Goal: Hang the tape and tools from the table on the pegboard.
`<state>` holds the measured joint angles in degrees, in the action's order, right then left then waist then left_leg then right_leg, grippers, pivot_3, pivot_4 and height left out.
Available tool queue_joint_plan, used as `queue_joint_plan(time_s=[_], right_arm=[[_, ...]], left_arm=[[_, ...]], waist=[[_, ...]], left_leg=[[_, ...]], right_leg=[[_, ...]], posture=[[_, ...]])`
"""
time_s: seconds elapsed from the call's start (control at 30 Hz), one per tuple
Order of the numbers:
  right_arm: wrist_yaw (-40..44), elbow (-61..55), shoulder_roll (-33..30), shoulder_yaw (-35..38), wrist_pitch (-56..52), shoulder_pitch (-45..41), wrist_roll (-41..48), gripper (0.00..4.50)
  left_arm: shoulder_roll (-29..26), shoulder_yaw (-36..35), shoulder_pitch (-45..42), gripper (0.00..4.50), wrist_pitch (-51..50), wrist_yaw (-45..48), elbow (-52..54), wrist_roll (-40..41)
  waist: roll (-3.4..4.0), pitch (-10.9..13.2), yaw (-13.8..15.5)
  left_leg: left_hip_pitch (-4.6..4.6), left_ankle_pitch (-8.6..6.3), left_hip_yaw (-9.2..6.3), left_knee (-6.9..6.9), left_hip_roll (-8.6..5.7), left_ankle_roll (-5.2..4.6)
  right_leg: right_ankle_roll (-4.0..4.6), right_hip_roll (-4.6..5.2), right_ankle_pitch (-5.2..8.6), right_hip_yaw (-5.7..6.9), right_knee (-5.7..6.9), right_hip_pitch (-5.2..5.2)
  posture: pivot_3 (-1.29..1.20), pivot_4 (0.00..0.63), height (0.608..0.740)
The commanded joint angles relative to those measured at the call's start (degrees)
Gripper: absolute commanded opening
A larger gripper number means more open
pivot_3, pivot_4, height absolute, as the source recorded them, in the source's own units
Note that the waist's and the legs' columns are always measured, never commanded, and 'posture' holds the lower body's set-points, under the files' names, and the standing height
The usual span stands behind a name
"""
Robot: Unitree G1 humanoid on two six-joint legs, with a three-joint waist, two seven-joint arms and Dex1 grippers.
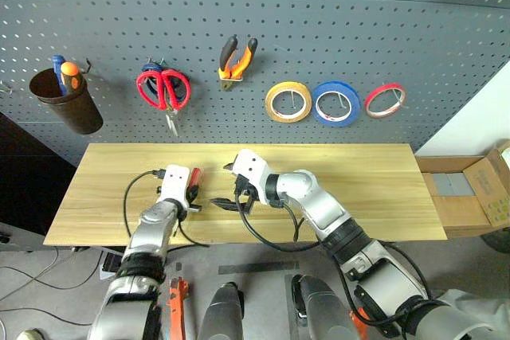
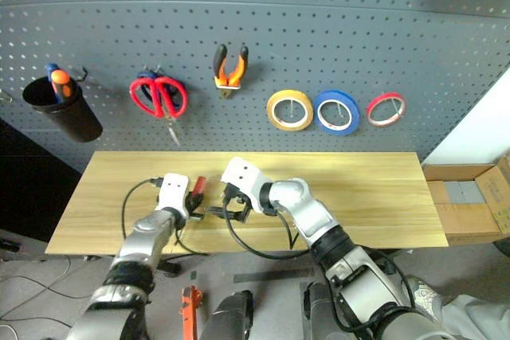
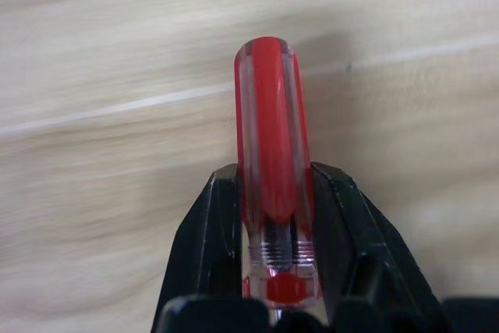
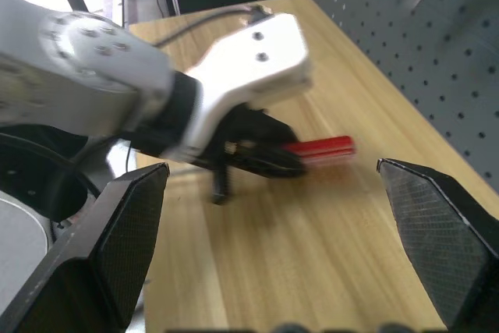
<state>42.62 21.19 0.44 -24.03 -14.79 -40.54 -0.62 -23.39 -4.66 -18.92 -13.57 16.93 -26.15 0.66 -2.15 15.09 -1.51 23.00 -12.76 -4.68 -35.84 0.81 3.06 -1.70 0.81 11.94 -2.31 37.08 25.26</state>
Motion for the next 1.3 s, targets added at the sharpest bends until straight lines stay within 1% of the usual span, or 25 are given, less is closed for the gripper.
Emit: queue_joint_plan(time_s=[0.03,0.1,0.13,0.2,0.27,0.33,0.37,0.4,0.43,0.5,0.57,0.6,0.63,0.73,0.77,0.8,0.87,0.93,1.0,1.03,1.07,1.1,1.2,1.3], right_arm=[[2.8,-6.9,0.4,2.8,-1.9,1.5,5.4,4.5],[2.3,-14.3,2.5,5.9,-5.7,3.6,11.2,4.5],[1.7,-16.7,3.5,7.2,-7.2,4.0,13.3,4.5],[0.7,-18.9,4.8,8.4,-8.6,4.0,15.4,4.5],[-2.1,-20.5,7.5,9.9,-9.1,2.2,16.9,4.5],[-4.8,-20.1,10.4,12.0,-9.1,-1.1,18.4,4.5],[-5.9,-19.4,11.4,13.0,-8.6,-2.8,19.1,4.5],[-6.8,-18.8,11.8,13.5,-8.2,-4.1,19.7,4.5],[-8.1,-17.7,12.9,14.6,-7.2,-6.4,20.7,4.5],[-10.8,-14.8,15.3,16.7,-4.7,-11.8,22.4,4.5],[-12.3,-11.8,16.1,17.3,-2.8,-15.2,23.2,4.5],[-12.8,-9.8,16.2,17.2,-1.6,-16.7,23.2,4.5],[-13.1,-7.9,16.2,17.1,-0.4,-17.9,23.3,4.5],[-13.9,-2.7,16.0,17.2,3.4,-21.1,23.2,4.5],[-14.4,-1.0,16.0,17.3,4.9,-22.2,22.8,4.5],[-15.3,0.7,15.8,17.5,6.2,-23.2,22.5,4.5],[-17.1,4.6,15.2,17.3,8.1,-24.9,21.1,4.5],[-17.7,7.2,14.6,17.0,9.3,-25.5,20.4,4.5],[-17.9,7.8,14.2,16.9,9.6,-25.6,20.5,4.5],[-18.1,7.7,13.9,16.9,9.5,-25.6,20.5,4.5],[-18.2,8.1,13.8,16.8,9.5,-25.6,20.4,4.5],[-18.2,8.2,13.8,16.7,9.3,-25.4,20.2,4.5],[-18.1,7.2,13.5,16.2,8.0,-24.3,20.1,4.5],[-17.6,5.6,12.6,15.4,6.1,-22.3,20.1,4.5]], left_arm=[[-2.0,-1.0,6.5,0.87,-4.7,0.6,17.5,0.2],[-3.5,-6.2,15.8,0.87,-9.4,-1.4,36.3,-0.8],[-3.8,-8.5,18.4,0.87,-11.1,-2.9,42.8,-1.7],[-3.3,-11.7,20.2,0.87,-12.9,-5.7,50.1,-2.7],[-3.7,-16.9,20.6,0.87,-12.6,-8.2,57.6,-4.0],[-6.9,-21.2,18.0,0.87,-11.2,-9.1,61.7,-6.0],[-9.1,-22.4,15.8,0.87,-10.7,-9.4,62.0,-7.1],[-10.6,-23.1,14.3,0.87,-10.5,-9.6,62.1,-7.9],[-13.4,-23.5,10.2,0.87,-9.9,-9.9,60.0,-8.3],[-19.3,-22.7,-0.8,0.87,-6.8,-10.9,51.4,-8.9],[-22.1,-20.4,-9.9,0.87,-4.0,-11.6,42.3,-8.9],[-22.7,-18.9,-14.7,0.87,-1.8,-12.2,36.8,-9.0],[-22.9,-17.5,-19.0,0.87,0.4,-12.7,31.5,-9.0],[-22.2,-14.5,-30.6,0.87,7.0,-14.2,15.7,-8.5],[-21.9,-13.6,-34.4,0.87,10.0,-14.5,9.5,-8.3],[-21.9,-12.8,-38.0,0.87,13.1,-14.6,3.2,-8.3],[-22.3,-11.5,-44.0,0.87,19.3,-15.1,-9.0,-8.4],[-23.0,-10.8,-48.2,0.87,24.1,-16.1,-18.6,-8.5],[-23.4,-10.2,-51.5,0.87,27.8,-16.7,-25.6,-8.4],[-23.6,-9.8,-52.8,0.87,29.2,-16.9,-28.2,-8.4],[-23.8,-9.5,-53.8,0.87,30.5,-17.0,-30.6,-8.5],[-24.0,-9.2,-54.7,0.87,31.7,-17.3,-32.9,-8.5],[-24.1,-8.5,-56.0,0.87,33.9,-17.4,-37.2,-8.3],[-23.9,-8.4,-55.8,0.87,35.1,-17.2,-39.2,-7.7]], waist=[[-0.05,-0.2,0.3],[-0.44,-0.6,0.2],[-0.54,-0.9,0.2],[-0.62,-1.3,1.1],[-0.65,-2.1,1.9],[-0.7,-2.9,2.7],[-0.77,-3.3,3.0],[-0.78,-3.8,3.5],[-0.8,-4.1,3.8],[-0.95,-4.3,4.7],[-1.01,-4.6,4.9],[-0.91,-4.9,5.0],[-0.85,-5.2,4.8],[-0.8,-5.3,4.8],[-0.79,-5.3,4.8],[-0.77,-5.2,4.7],[-0.65,-5.0,4.4],[-0.65,-4.8,4.0],[-0.64,-4.4,3.4],[-0.64,-3.8,3.1],[-0.62,-3.4,2.9],[-0.64,-2.8,2.8],[-0.64,-1.1,2.5],[-0.61,0.4,2.2]], left_leg=[[0.01,0.0,0.01,0.01,-0.03,0.04],[0.05,0.01,0.01,0.03,-0.05,0.22],[0.08,-0.09,0.05,0.05,0.05,0.39],[0.09,-0.14,0.0,0.05,0.06,0.48],[0.08,-0.09,-0.07,0.06,0.07,0.55],[0.01,-0.06,-0.08,0.04,0.1,0.57],[0.0,-0.03,-0.07,0.03,0.1,0.57],[-0.03,0.02,-0.07,0.0,0.09,0.57],[-0.11,0.07,-0.07,-0.03,0.06,0.56],[-0.19,0.26,-0.05,-0.05,0.03,0.56],[-0.21,0.43,-0.05,-0.05,0.06,0.5],[-0.2,0.48,-0.05,-0.02,0.06,0.51],[-0.38,0.49,0.03,-0.04,0.04,0.5],[-0.73,0.48,0.16,0.11,0.03,0.49],[-0.69,0.48,0.13,0.13,0.07,0.49],[-0.67,0.48,0.12,0.13,0.07,0.49],[-0.6,0.48,0.12,0.13,0.08,0.49],[-0.27,0.48,0.14,0.15,0.08,0.49],[-0.05,0.48,0.14,0.18,0.09,0.49],[-0.04,0.48,0.14,0.19,0.09,0.48],[-0.04,0.47,0.13,0.18,0.08,0.47],[0.03,0.47,0.12,0.16,0.09,0.47],[0.09,0.46,0.11,0.14,0.09,0.46],[0.18,0.46,0.1,0.13,0.09,0.45]], right_leg=[[0.0,0.05,0.0,0.0,0.0,0.0],[0.0,0.11,0.0,0.01,-0.05,0.02],[0.01,0.33,-0.01,-0.04,-0.1,0.06],[0.01,0.33,-0.01,0.03,-0.12,0.06],[0.07,0.19,0.05,0.19,-0.12,0.05],[0.06,-0.03,0.14,0.24,-0.12,-0.03],[-0.13,-0.06,0.24,0.24,-0.13,-0.05],[-0.14,-0.06,0.22,0.25,-0.13,-0.11],[-0.15,-0.06,0.21,0.26,-0.14,-0.22],[0.05,-0.07,0.16,0.26,-0.14,-0.33],[0.18,-0.12,0.02,0.31,-0.2,-0.38],[0.16,-0.12,-0.01,0.31,-0.27,-0.38],[0.11,-0.11,-0.07,0.24,-0.27,-0.6],[-0.01,-0.07,-0.08,0.15,-0.45,-0.91],[-0.03,-0.12,-0.1,0.18,-0.45,-0.88],[-0.07,-0.12,-0.12,0.19,-0.4,-0.86],[-0.17,-0.12,-0.17,0.18,-0.32,-0.75],[-0.16,-0.13,-0.17,0.15,-0.2,-0.28],[-0.14,-0.12,-0.17,0.13,-0.11,0.0],[-0.13,-0.12,-0.17,0.13,-0.07,0.01],[-0.13,-0.11,-0.17,0.13,-0.04,-0.01],[-0.13,-0.11,-0.17,0.13,-0.04,0.06],[-0.04,-0.11,-0.23,0.13,-0.01,0.11],[-0.04,-0.11,-0.23,0.13,0.02,0.21]], posture=[[0.14,0.137,0.74],[0.16,0.114,0.74],[0.18,0.1,0.74],[0.2,0.084,0.74],[0.21,0.073,0.74],[0.23,0.063,0.74],[0.24,0.059,0.74],[0.25,0.056,0.74],[0.25,0.05,0.74],[0.26,0.05,0.74],[0.25,0.051,0.74],[0.25,0.055,0.74],[0.24,0.058,0.74],[0.21,0.081,0.74],[0.2,0.091,0.74],[0.18,0.116,0.74],[0.17,0.134,0.74],[0.15,0.168,0.74],[0.14,0.199,0.74],[0.13,0.22,0.74],[0.13,0.22,0.74],[0.13,0.244,0.74],[0.12,0.288,0.74],[0.12,0.321,0.74]])
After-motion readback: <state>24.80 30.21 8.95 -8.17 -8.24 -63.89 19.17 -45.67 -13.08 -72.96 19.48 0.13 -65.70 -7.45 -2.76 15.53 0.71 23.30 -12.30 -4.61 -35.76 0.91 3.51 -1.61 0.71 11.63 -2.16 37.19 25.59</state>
